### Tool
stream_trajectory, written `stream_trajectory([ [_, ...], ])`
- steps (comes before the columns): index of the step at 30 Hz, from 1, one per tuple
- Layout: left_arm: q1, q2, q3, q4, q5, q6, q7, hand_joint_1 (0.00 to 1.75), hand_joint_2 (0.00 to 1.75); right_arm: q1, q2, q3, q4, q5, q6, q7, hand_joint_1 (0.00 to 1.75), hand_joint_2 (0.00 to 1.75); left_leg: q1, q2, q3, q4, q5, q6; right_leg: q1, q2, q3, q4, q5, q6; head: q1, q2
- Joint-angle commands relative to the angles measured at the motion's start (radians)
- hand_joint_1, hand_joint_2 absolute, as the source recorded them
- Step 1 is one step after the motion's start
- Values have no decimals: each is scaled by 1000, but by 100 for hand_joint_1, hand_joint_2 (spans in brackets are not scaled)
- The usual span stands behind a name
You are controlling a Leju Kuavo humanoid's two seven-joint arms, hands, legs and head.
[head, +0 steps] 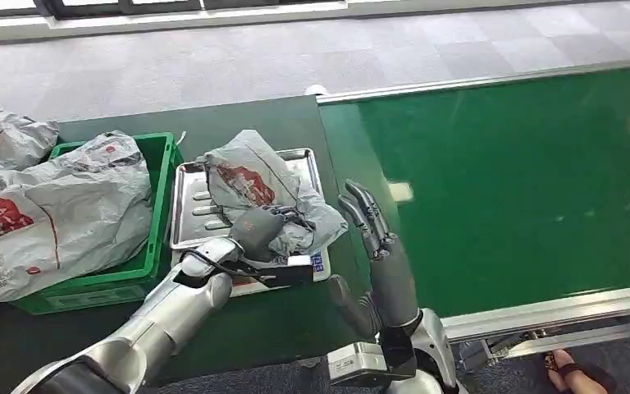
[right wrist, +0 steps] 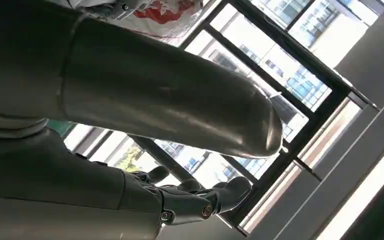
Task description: Moved the parcel from conveyor to table for the left to box.
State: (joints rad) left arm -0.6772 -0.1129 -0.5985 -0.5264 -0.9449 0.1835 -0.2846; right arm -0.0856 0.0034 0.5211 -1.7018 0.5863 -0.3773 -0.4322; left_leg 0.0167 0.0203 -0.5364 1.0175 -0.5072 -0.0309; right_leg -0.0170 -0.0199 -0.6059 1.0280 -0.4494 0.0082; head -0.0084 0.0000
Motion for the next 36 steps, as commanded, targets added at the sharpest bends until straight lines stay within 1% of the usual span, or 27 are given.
stream_trajectory([
  [1,21,46,-17,-3,39,-10,-11,175,175,-1,-33,28,67,2,-14,-6,0,0,0,1,1,-2,1,1,0,3,1,-2,1,-1,0,0],
  [7,36,65,-9,-30,68,-38,-10,175,175,15,-40,37,84,6,-22,-14,0,0,0,1,2,-4,2,2,0,4,1,-5,3,-1,0,0],
  [9,45,76,3,-48,83,-34,-8,175,175,20,-38,35,84,5,-26,-16,0,0,0,1,1,-2,0,1,0,3,1,-2,1,-1,0,0],
  [11,67,108,12,-116,92,-6,-13,175,175,27,-43,35,81,7,-32,-20,0,0,0,1,1,-5,2,2,0,5,1,-5,3,-1,0,0],
  [13,92,156,17,-233,88,19,-4,175,175,38,-52,33,74,5,-38,-23,0,0,0,2,1,-2,0,1,0,4,0,-2,1,-1,0,0],
  [14,102,180,27,-301,75,60,12,175,175,38,-57,35,74,3,-38,-25,0,0,0,2,1,-3,1,1,0,5,0,-3,2,-1,0,0],
  [16,105,214,37,-384,83,12,29,175,175,37,-61,35,77,-1,-40,-27,0,0,1,3,-1,-2,1,1,1,5,-2,-2,2,-1,0,0],
  [17,106,220,39,-399,69,28,34,175,175,36,-62,35,77,-2,-41,-27,0,0,1,2,-1,-2,1,2,1,5,-2,-3,3,-1,0,0],
  [18,102,241,42,-441,33,76,43,175,175,37,-64,38,78,-16,-36,-29,0,0,1,1,-2,-1,1,1,1,3,-2,-1,1,-1,0,0],
  [20,91,282,53,-515,-43,122,73,175,175,43,-67,36,75,-23,-45,-32,0,0,1,1,-4,0,1,1,2,4,-4,-1,2,-1,0,0],
  [21,88,310,61,-554,-120,182,98,175,175,52,-69,38,72,-23,-47,-35,0,0,1,1,-4,1,1,0,1,3,-4,0,1,-1,0,0],
  [23,87,333,76,-583,-140,189,101,175,175,63,-69,40,70,-22,-50,-36,0,0,1,1,-4,0,2,1,2,4,-5,-1,2,-1,0,0],
  [25,92,390,88,-636,-368,315,157,175,175,66,-69,52,78,-29,-48,-49,0,0,1,1,-4,-1,2,1,1,4,-4,-2,2,-1,0,0],
  [26,94,413,96,-656,-446,352,175,175,175,62,-67,57,85,-34,-48,-51,0,0,1,1,-3,0,1,0,1,3,-4,-1,1,-1,0,0],
  [27,99,426,109,-669,-482,375,178,175,175,57,-64,62,93,-35,-51,-52,0,0,1,3,-3,-2,1,0,2,6,-4,-2,2,-2,0,0],
  [29,113,431,136,-684,-513,403,168,175,175,49,-62,72,109,-35,-60,-52,0,0,1,3,-3,-1,1,0,1,6,-4,-1,2,-2,0,0],
  [30,116,437,139,-685,-582,445,186,175,175,43,-62,77,117,-38,-61,-54,0,0,2,2,-3,-1,1,0,2,4,-3,-1,1,-1,0,0],
  [31,118,435,141,-679,-588,448,189,175,175,40,-61,79,123,-41,-62,-55,0,0,1,2,-3,-2,1,0,2,5,-3,-2,2,-1,0,0],
  [32,118,435,141,-679,-588,448,189,175,175,40,-61,79,123,-41,-62,-55,0,0,1,1,-2,-1,1,0,1,4,-3,-1,1,-1,0,0],
  [33,96,485,82,-664,-626,486,257,175,175,31,-62,88,137,-50,-66,-59,0,0,1,2,-2,-2,2,1,1,5,-3,-2,2,-1,0,0],
  [34,91,491,63,-631,-626,485,279,175,175,29,-64,93,143,-53,-69,-60,0,175,1,2,-3,-1,1,0,1,4,-3,-1,2,-1,0,0],
  [35,92,492,62,-626,-626,489,281,175,175,31,-65,92,144,-54,-71,-61,0,175,1,2,-3,-2,2,1,1,5,-4,-2,2,-1,0,0],
  [36,64,529,-15,-570,-626,485,360,175,175,33,-71,97,144,-59,-81,-64,0,175,1,0,-3,-1,2,0,1,3,-3,-1,1,-1,0,0],
])
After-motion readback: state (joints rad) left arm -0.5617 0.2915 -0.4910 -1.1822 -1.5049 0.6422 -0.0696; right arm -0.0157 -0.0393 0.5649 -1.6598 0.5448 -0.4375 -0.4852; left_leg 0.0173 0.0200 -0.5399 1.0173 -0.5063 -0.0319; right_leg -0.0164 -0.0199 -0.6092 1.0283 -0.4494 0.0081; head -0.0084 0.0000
